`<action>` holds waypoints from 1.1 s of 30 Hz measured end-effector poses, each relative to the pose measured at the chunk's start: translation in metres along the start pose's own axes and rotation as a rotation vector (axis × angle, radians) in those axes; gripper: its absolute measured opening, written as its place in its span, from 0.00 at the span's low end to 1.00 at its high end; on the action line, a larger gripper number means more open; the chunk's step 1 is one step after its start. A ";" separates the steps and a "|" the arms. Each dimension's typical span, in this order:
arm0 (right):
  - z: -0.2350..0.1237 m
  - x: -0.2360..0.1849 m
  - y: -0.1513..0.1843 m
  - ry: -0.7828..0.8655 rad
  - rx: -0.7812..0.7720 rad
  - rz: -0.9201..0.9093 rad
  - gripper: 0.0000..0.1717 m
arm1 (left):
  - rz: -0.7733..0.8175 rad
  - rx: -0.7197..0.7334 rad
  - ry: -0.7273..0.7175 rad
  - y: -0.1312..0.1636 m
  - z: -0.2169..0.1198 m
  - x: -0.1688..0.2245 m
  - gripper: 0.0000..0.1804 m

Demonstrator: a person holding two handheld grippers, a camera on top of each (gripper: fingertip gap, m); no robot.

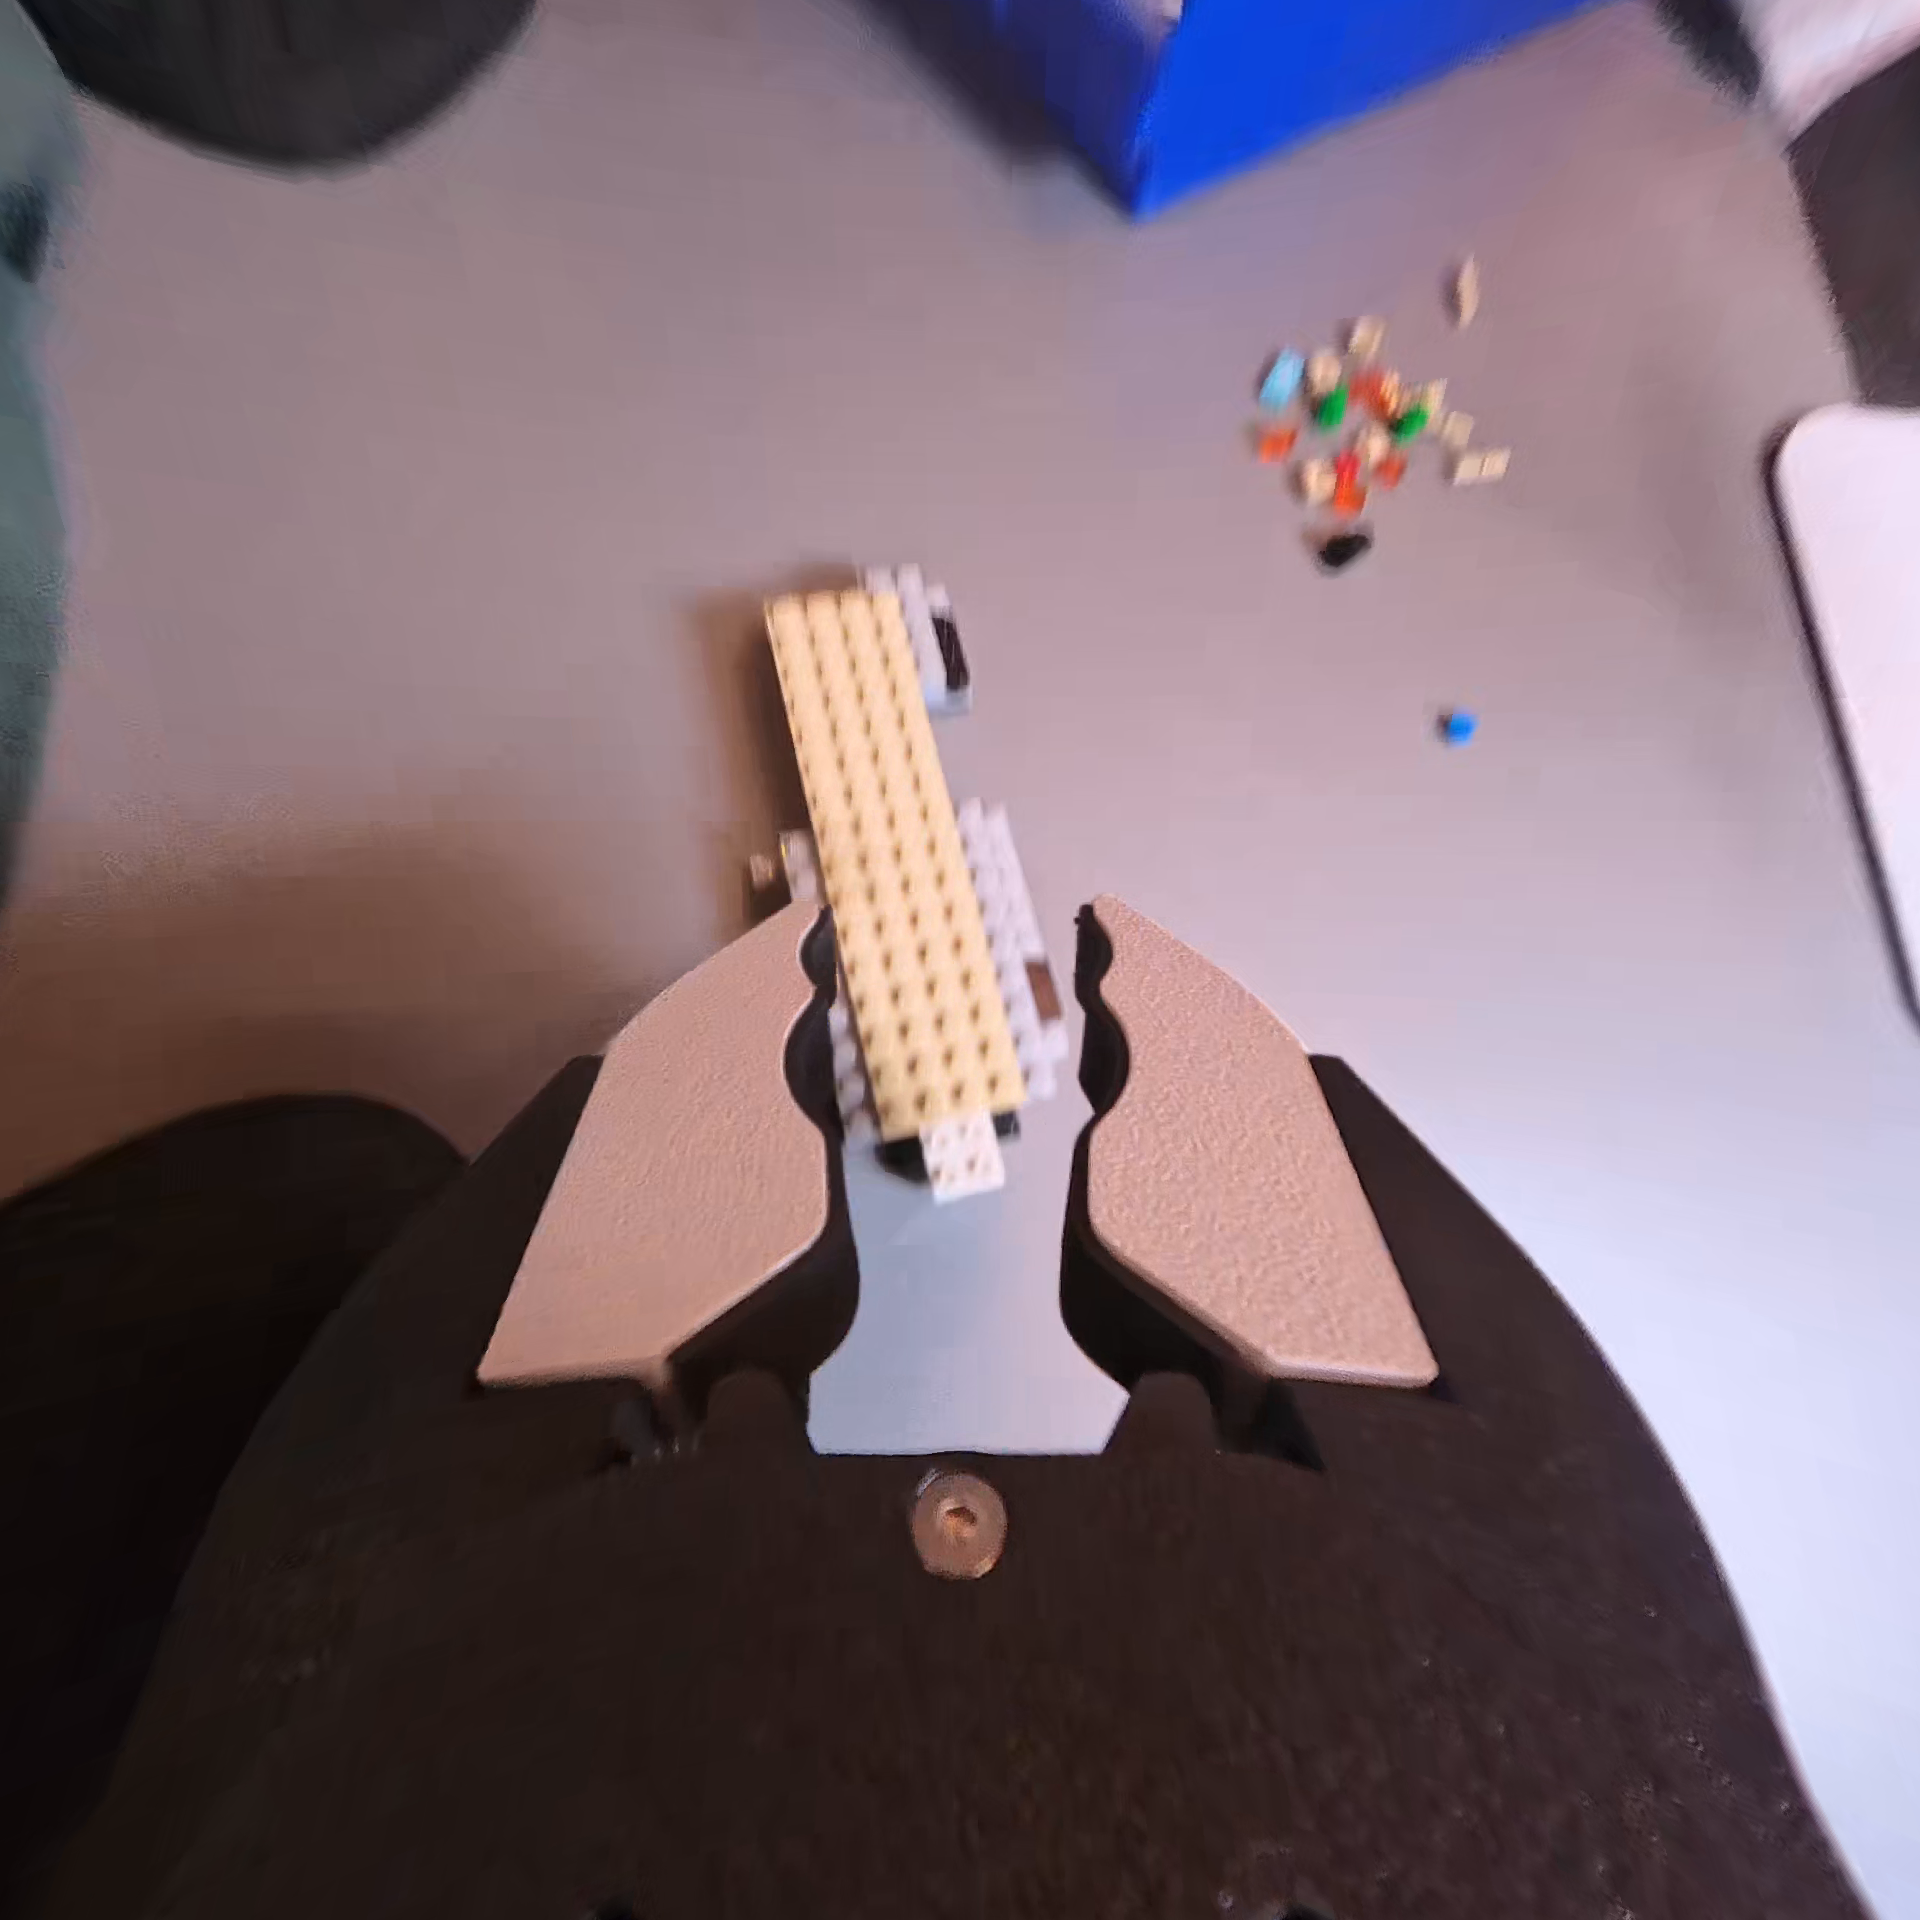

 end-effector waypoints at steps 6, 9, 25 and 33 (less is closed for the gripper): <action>0.009 -0.006 0.038 0.014 -0.101 0.037 0.34 | -0.205 -0.117 0.042 0.046 0.012 -0.012 0.20; 0.010 -0.004 0.039 -0.008 -0.094 0.055 0.34 | -0.193 -0.099 -0.023 0.040 0.011 -0.014 0.30; 0.019 -0.019 0.014 -0.027 -0.099 -0.012 0.41 | 0.152 0.189 0.500 -0.104 0.125 0.129 0.27; 0.033 -0.024 0.005 -0.007 -0.133 -0.063 0.31 | 0.080 0.112 0.588 -0.111 0.144 0.124 0.21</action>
Point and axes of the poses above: each gripper's, where its closed fingertips meet, z out along the fingers, y out of its underside, x = y × z across the jaws, the point moved 8 cm from there along -z, back along the fingers, and after that the axes turned 7 degrees about y, right-handed, at the moved point
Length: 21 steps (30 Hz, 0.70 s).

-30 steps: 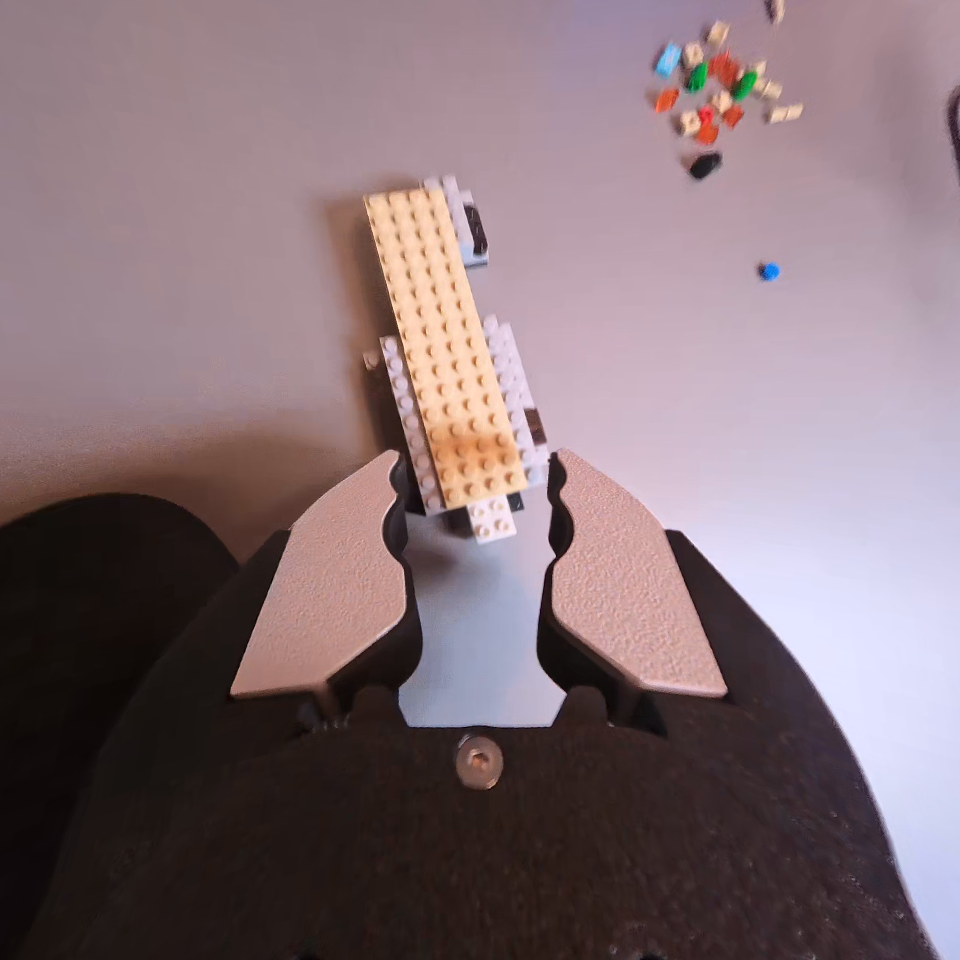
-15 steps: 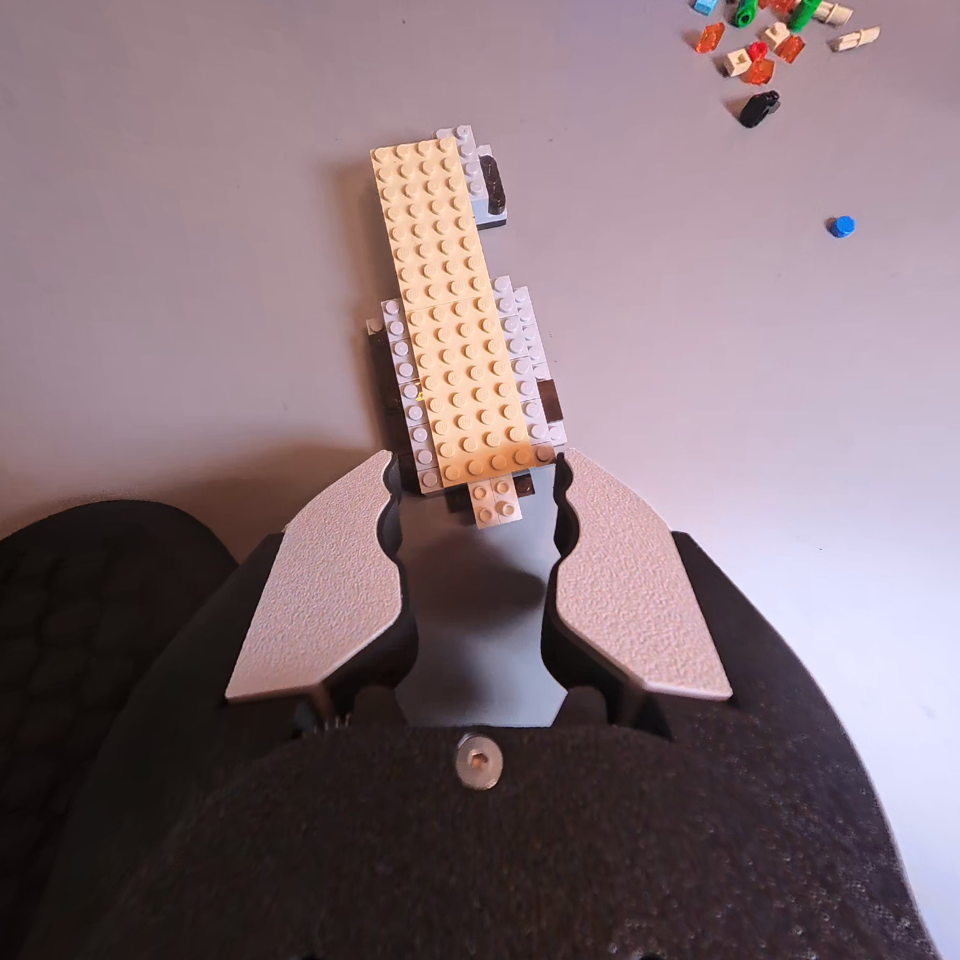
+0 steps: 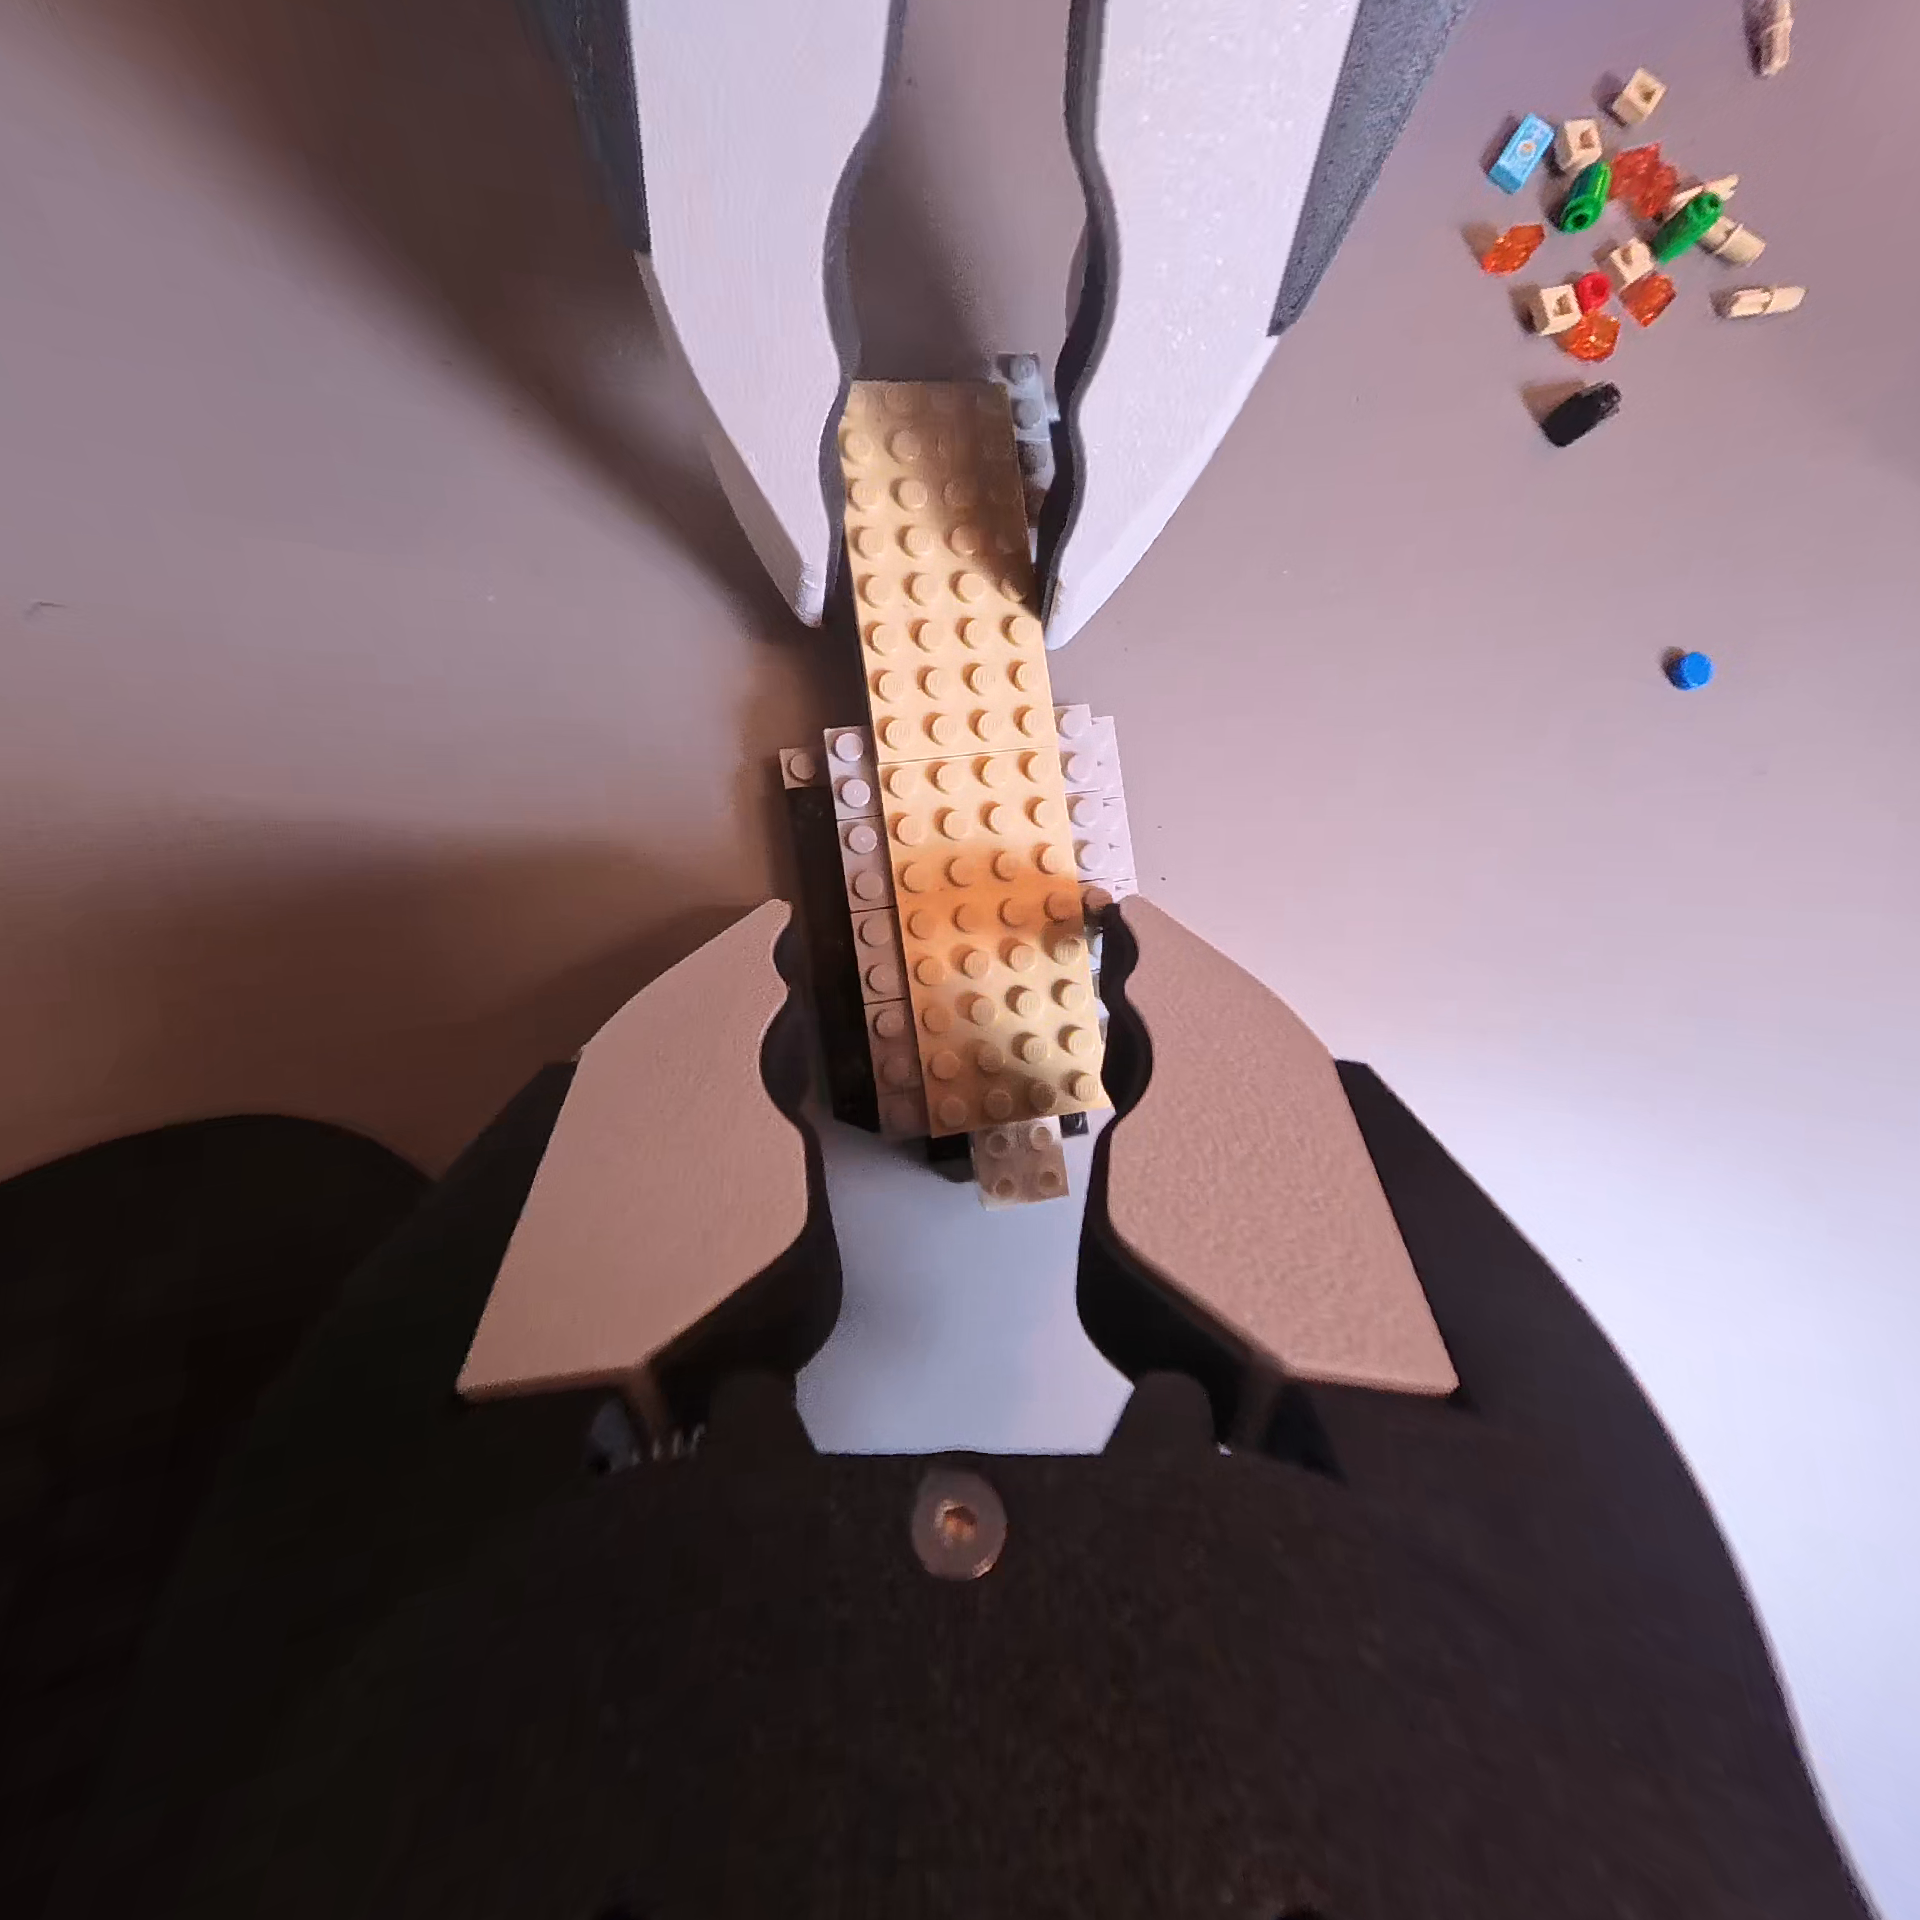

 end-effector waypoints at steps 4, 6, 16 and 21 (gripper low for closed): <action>0.001 -0.002 -0.001 0.013 -0.009 0.002 0.31 | -0.168 0.131 0.147 0.008 -0.003 -0.012 0.20; 0.001 -0.001 -0.002 0.019 -0.009 0.007 0.32 | -0.211 0.174 0.170 0.010 -0.005 -0.015 0.20; 0.003 -0.006 -0.004 0.068 -0.044 -0.044 0.32 | -0.222 0.379 0.113 0.010 -0.040 -0.030 0.19; 0.003 -0.004 -0.003 0.061 -0.011 -0.005 0.32 | -0.190 0.457 0.101 0.002 -0.066 -0.027 0.19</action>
Point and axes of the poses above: each gripper's, where its closed fingertips meet, z out along the fingers, y out of its underside, x = y × z across the jaws, the point moved 8 cm from there along -z, back along the fingers, and after that the axes turned 7 degrees about y, right-handed, at the moved point
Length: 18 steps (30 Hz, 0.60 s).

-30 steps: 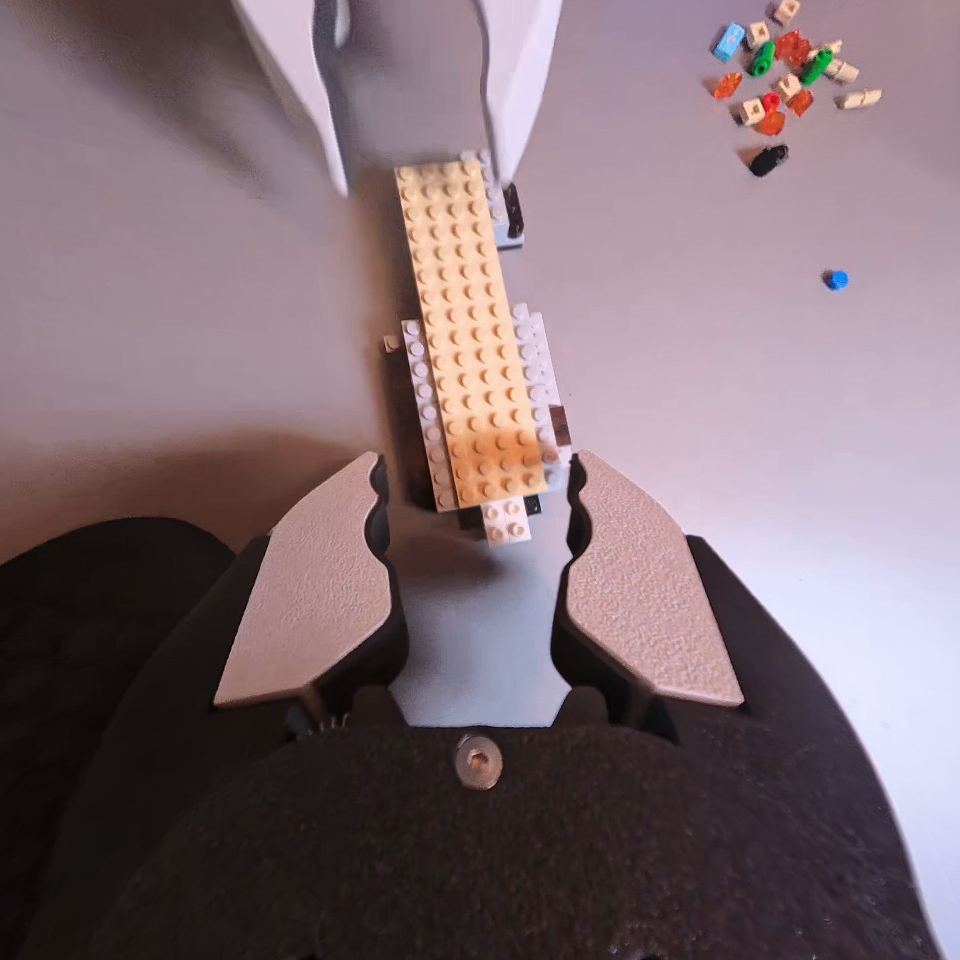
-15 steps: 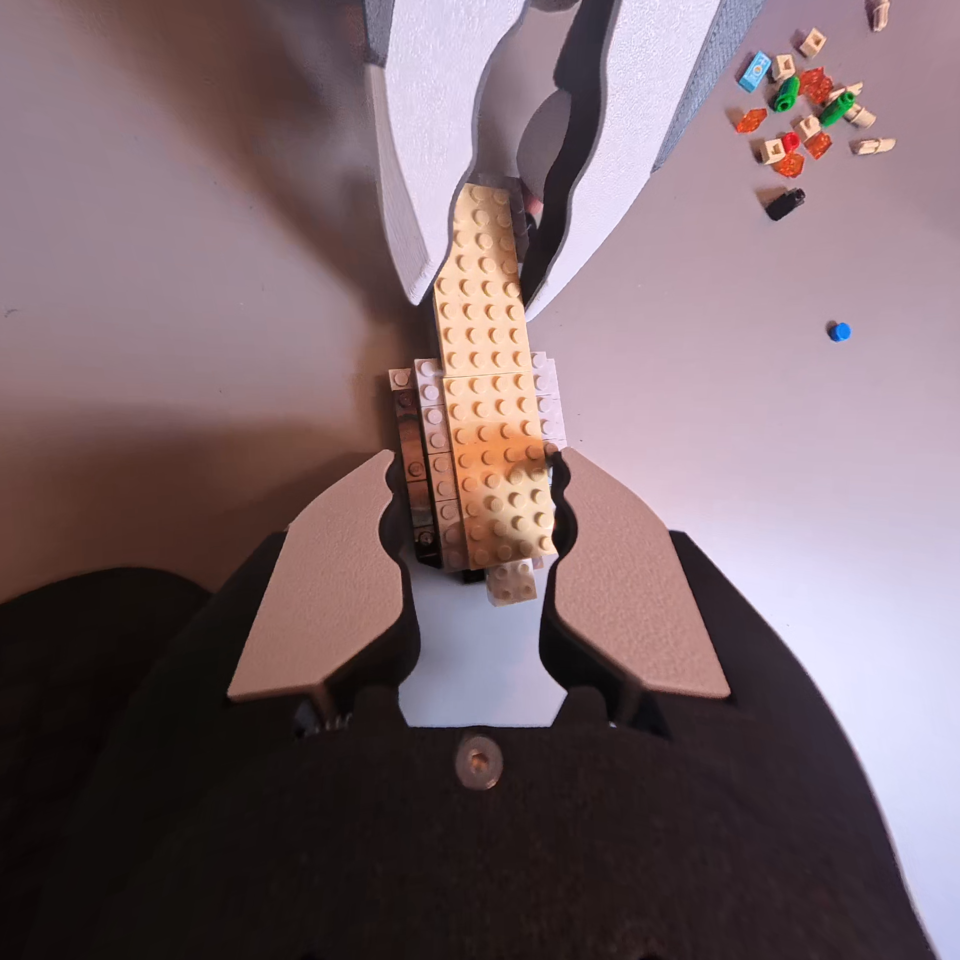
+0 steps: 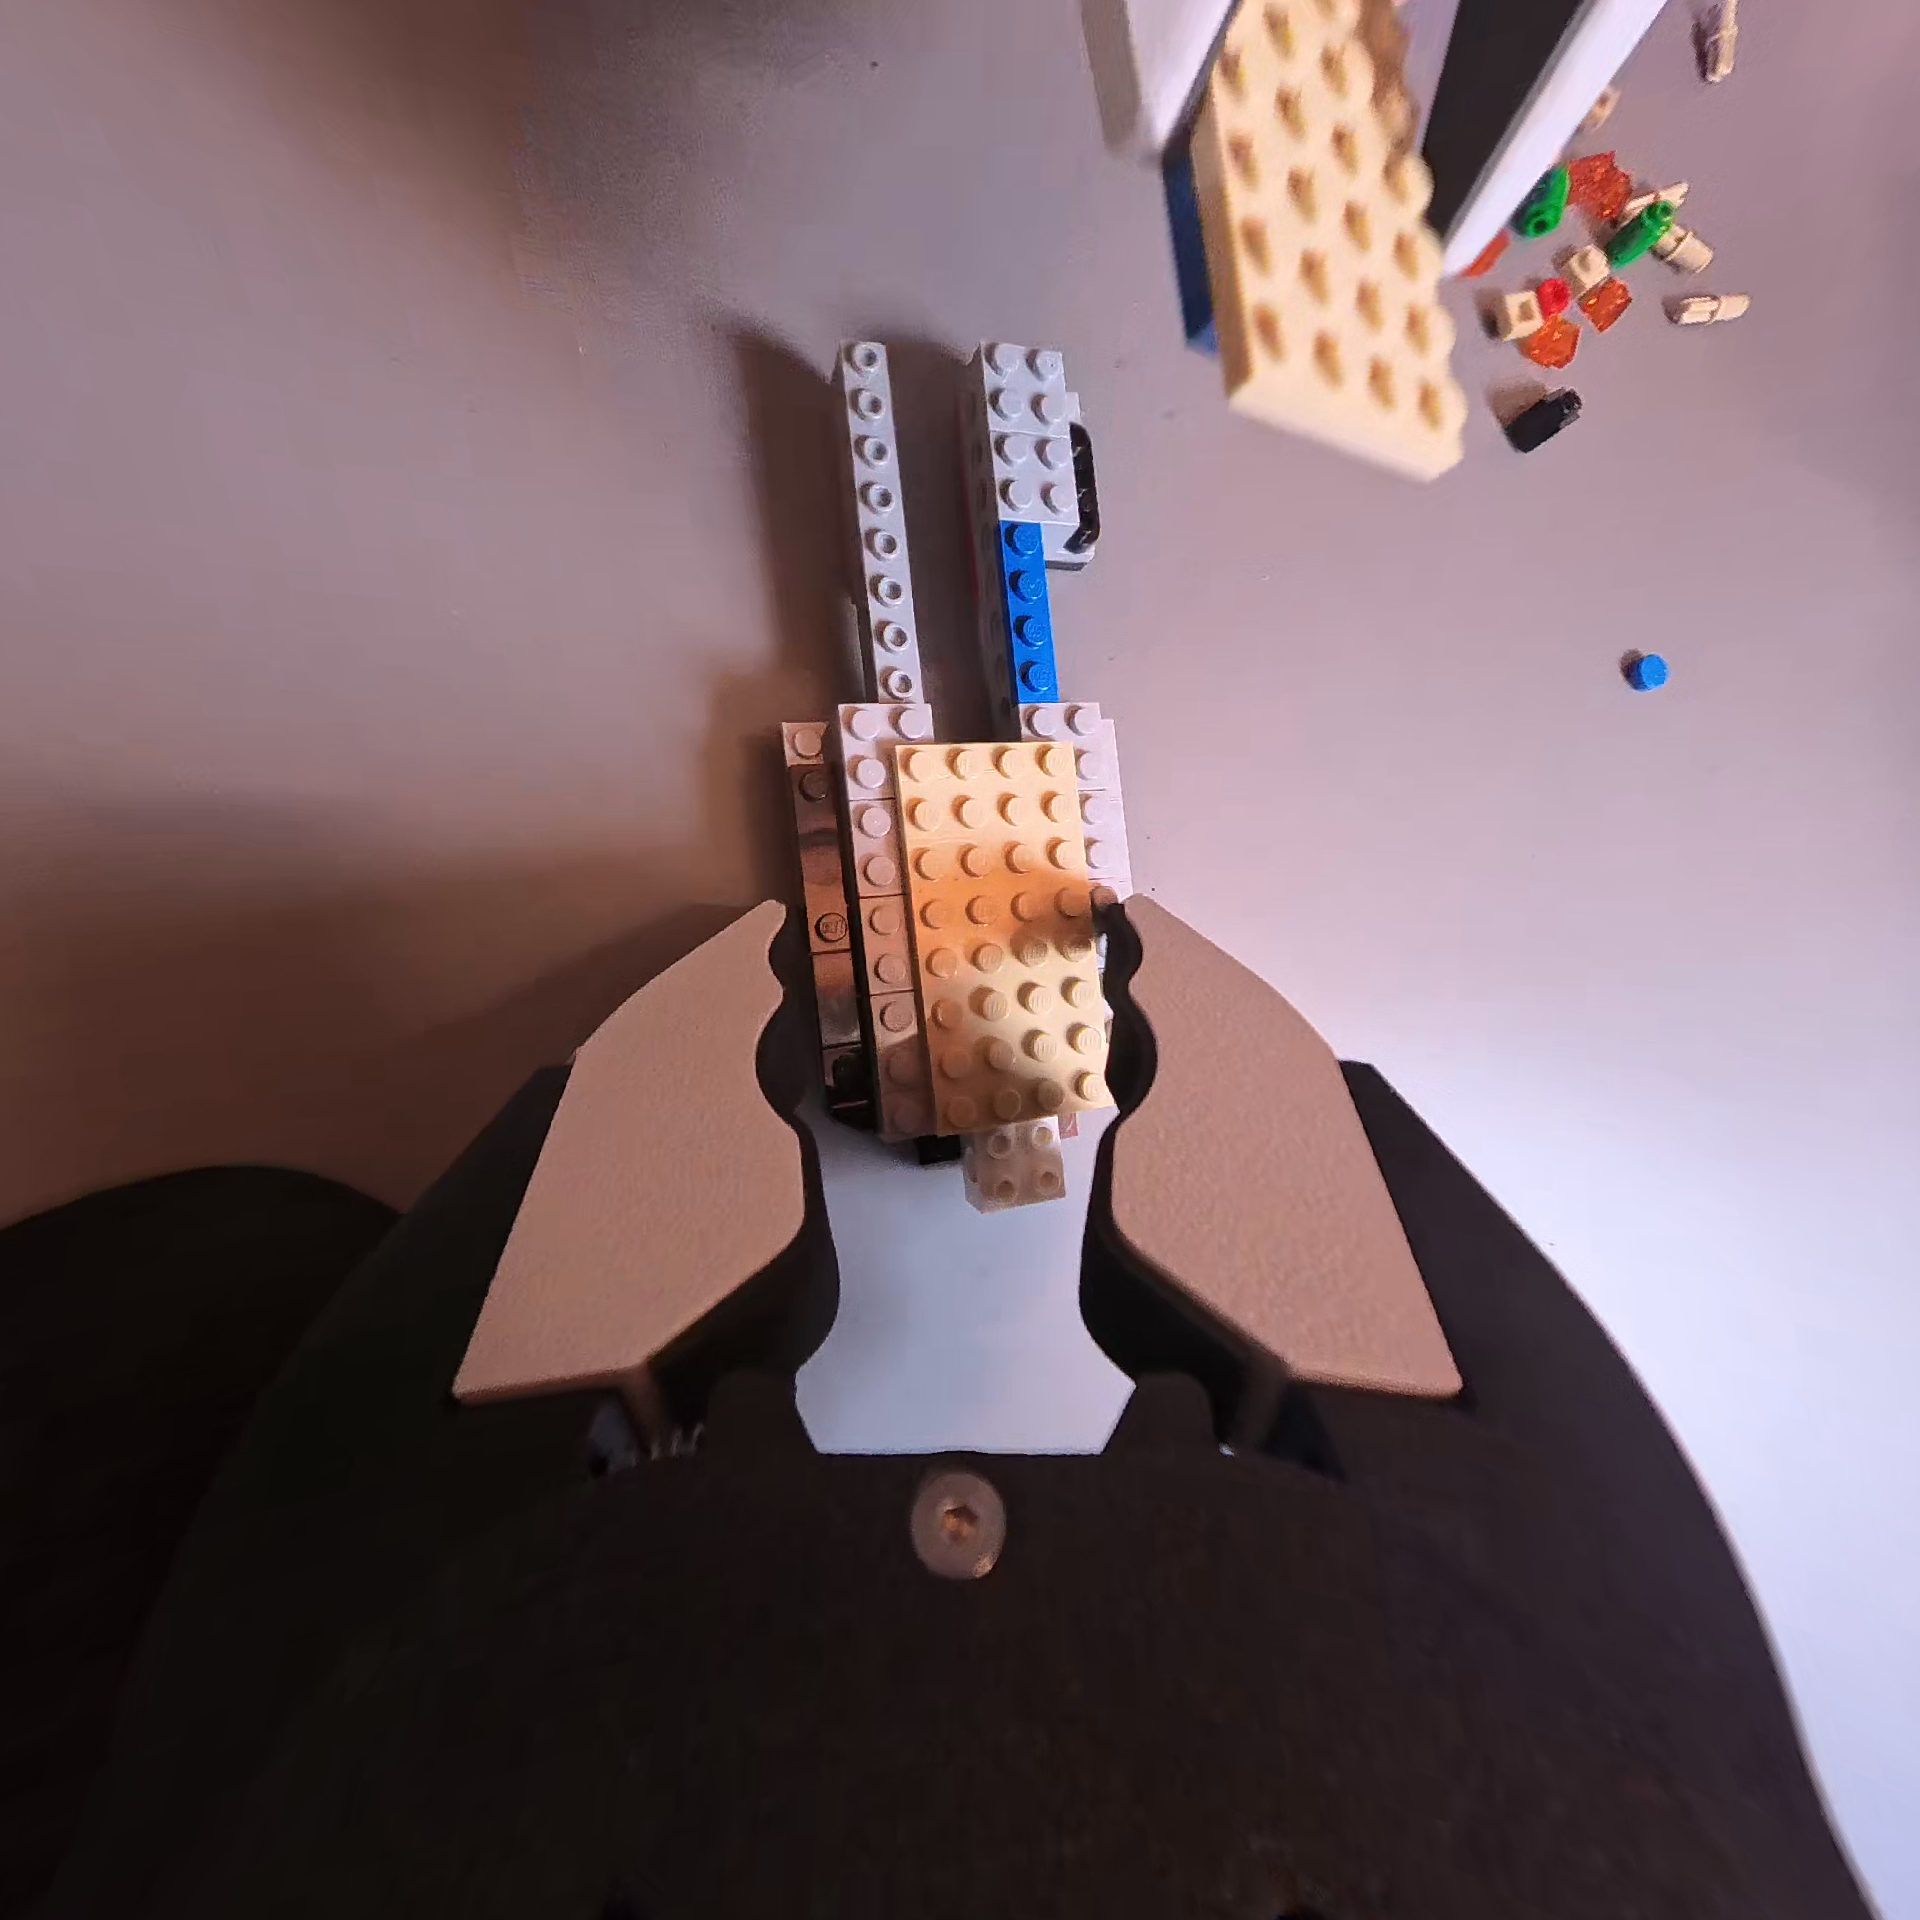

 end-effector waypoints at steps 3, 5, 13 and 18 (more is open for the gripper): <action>-0.001 0.002 0.001 -0.009 0.033 0.048 0.32 | -0.074 0.097 0.050 -0.003 -0.007 0.004 0.19; -0.007 0.007 -0.002 0.009 0.088 0.074 0.33 | -0.181 0.214 0.135 -0.001 -0.010 0.004 0.19; -0.060 0.019 -0.040 0.209 0.533 0.042 0.26 | -0.476 0.494 0.426 0.012 -0.003 0.012 0.19; -0.047 0.002 -0.052 0.117 0.571 -0.059 0.08 | -0.503 0.416 0.536 0.019 0.022 0.024 0.19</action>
Point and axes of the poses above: each gripper's, where its closed fingertips meet, z out along the fingers, y out of its underside, x = y × z across the jaws, the point moved 8 cm from there along -z, back along the fingers, and after that the axes turned 7 degrees about y, right-handed, at the moved point
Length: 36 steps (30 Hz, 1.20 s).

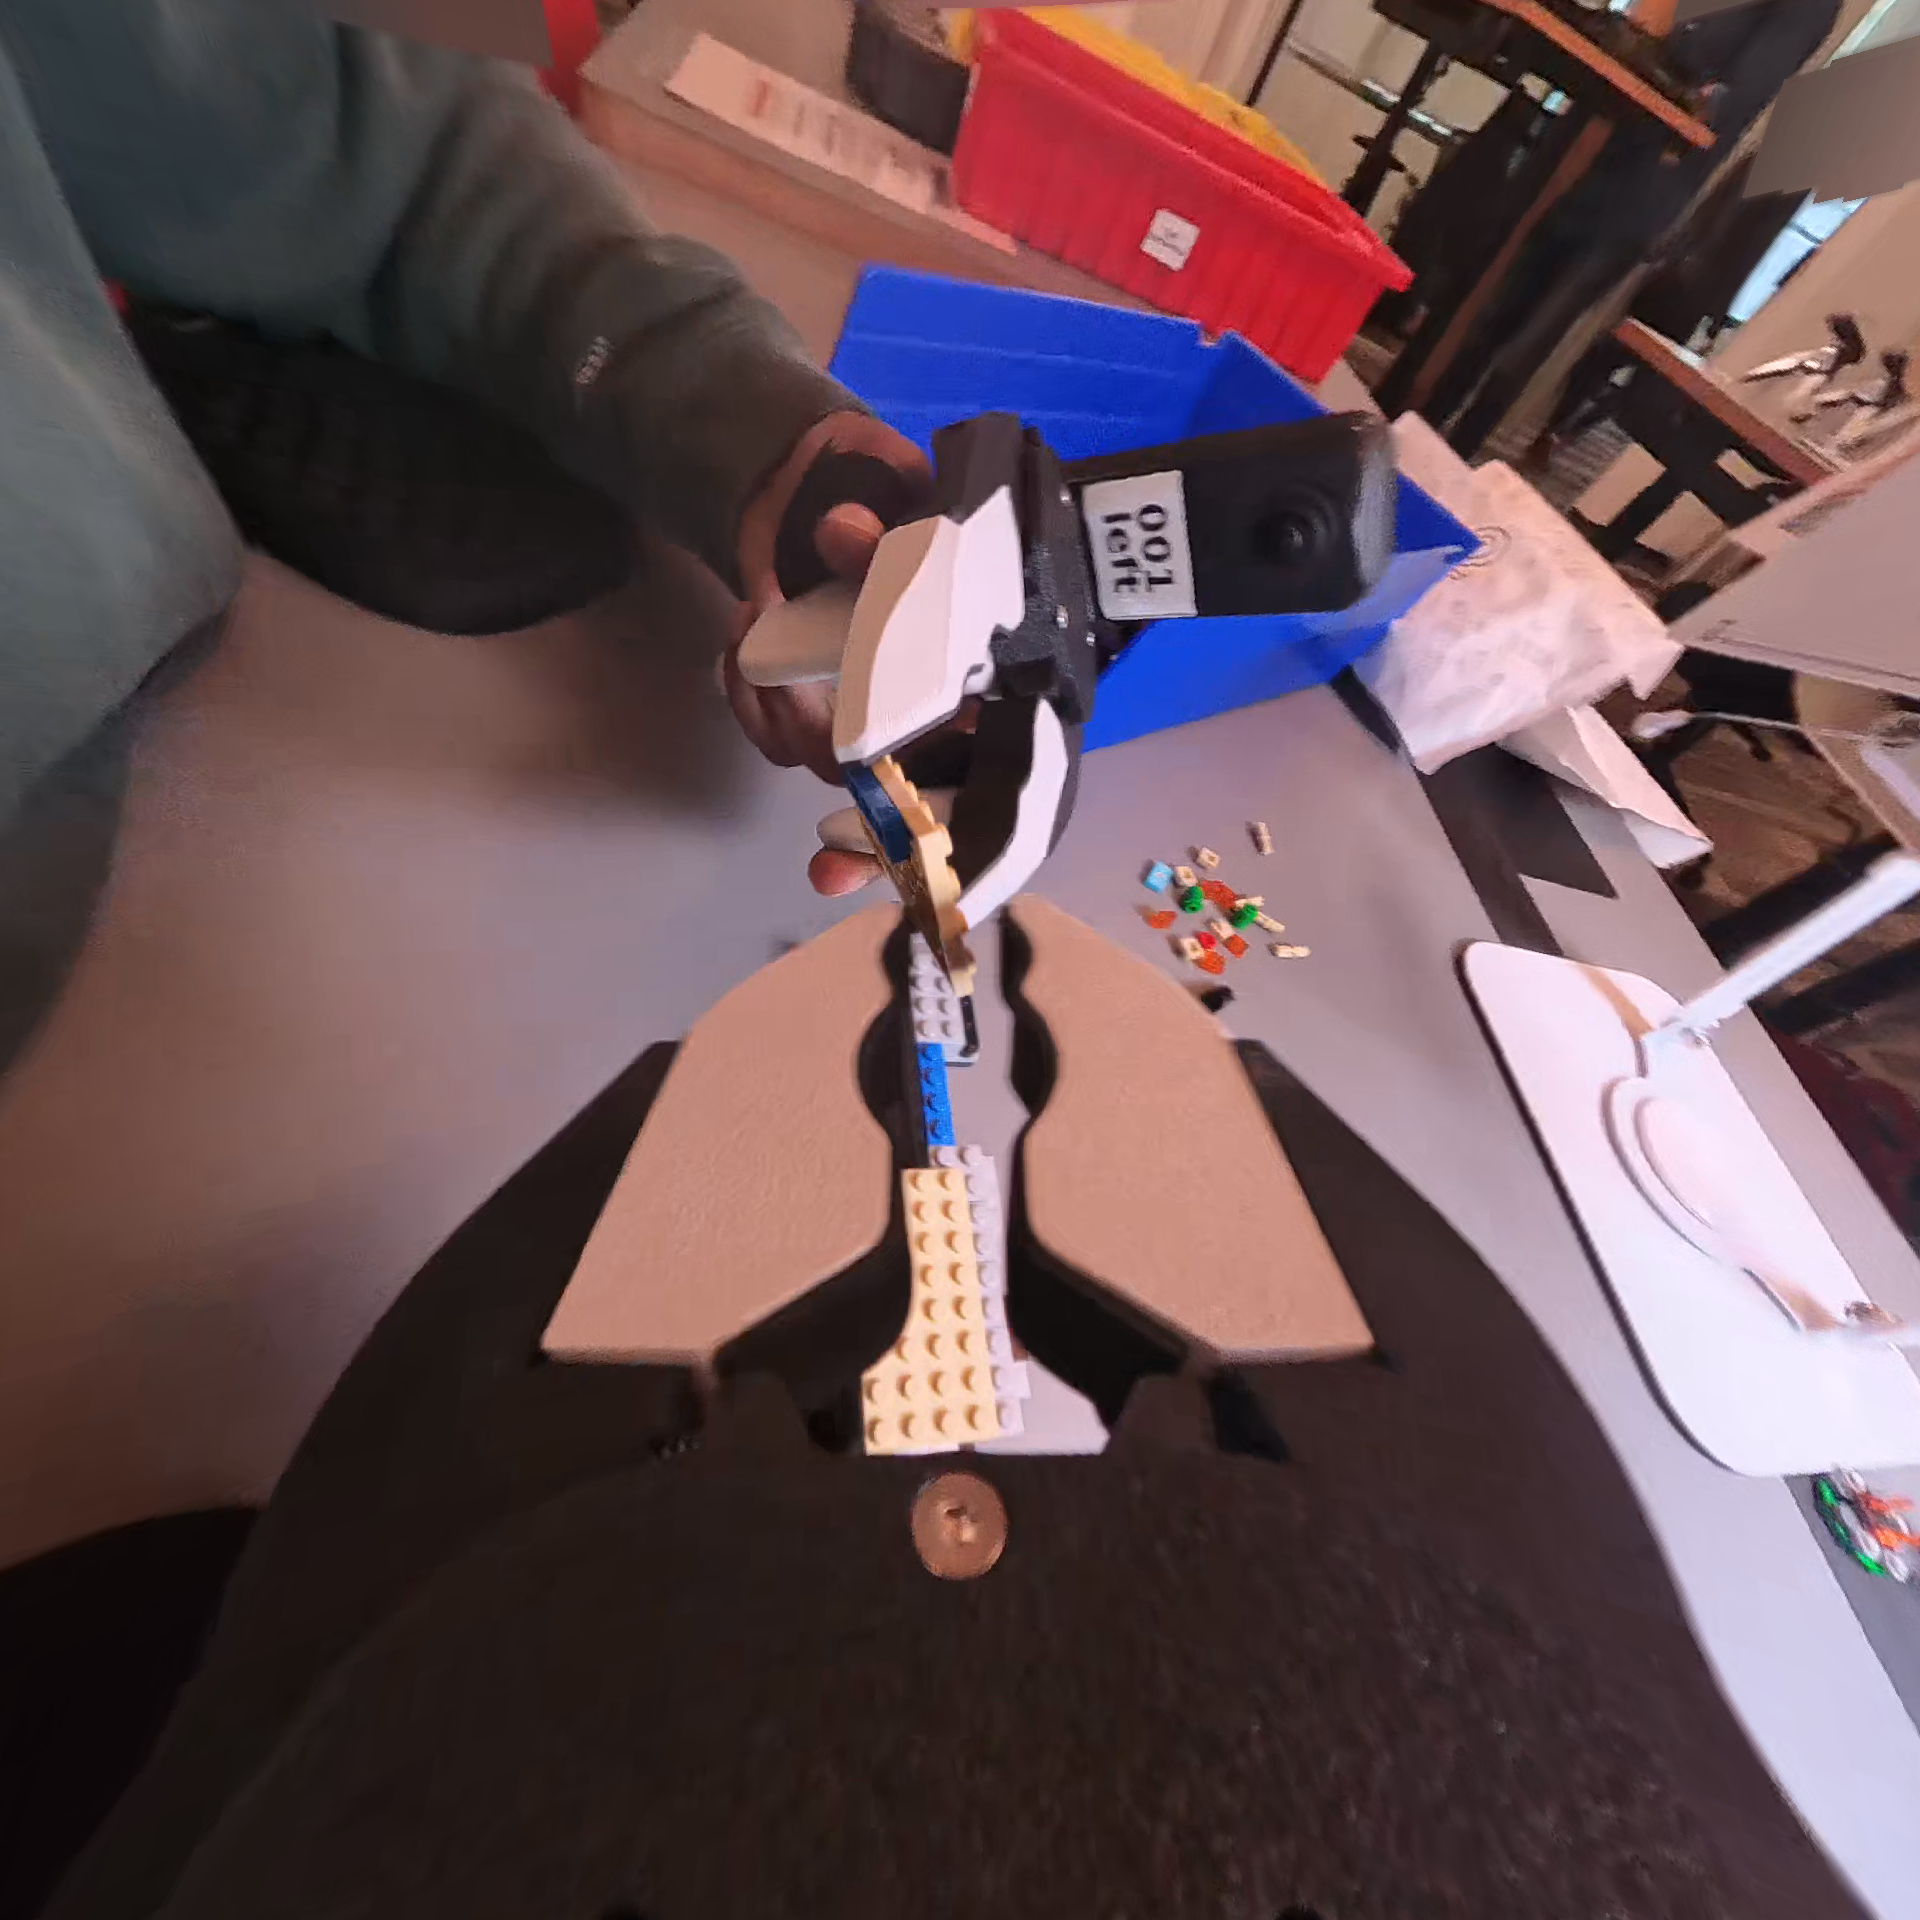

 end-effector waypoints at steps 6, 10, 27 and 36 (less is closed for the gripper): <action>0.000 0.019 0.018 -0.138 0.001 0.472 0.03 | 0.269 -0.016 -0.176 -0.010 -0.020 0.012 0.17; 0.005 0.027 0.028 -0.299 0.032 0.784 0.03 | 0.475 -0.078 -0.367 -0.013 -0.017 0.015 0.03; 0.021 -0.008 0.027 0.015 -0.242 -0.174 0.07 | 0.029 -0.204 -0.361 0.005 -0.020 -0.028 0.03; 0.018 -0.003 0.029 -0.166 -0.122 0.163 0.04 | 0.347 -0.472 -0.546 0.016 -0.013 -0.022 0.03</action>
Point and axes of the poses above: each gripper's, where its closed fingertips meet, z out along the fingers, y out of its underside, x = y × z across the jaws, the point moved 8 cm from there along -z, back along the fingers, and after that the axes turned 7 degrees about y, right-handed, at the moved point
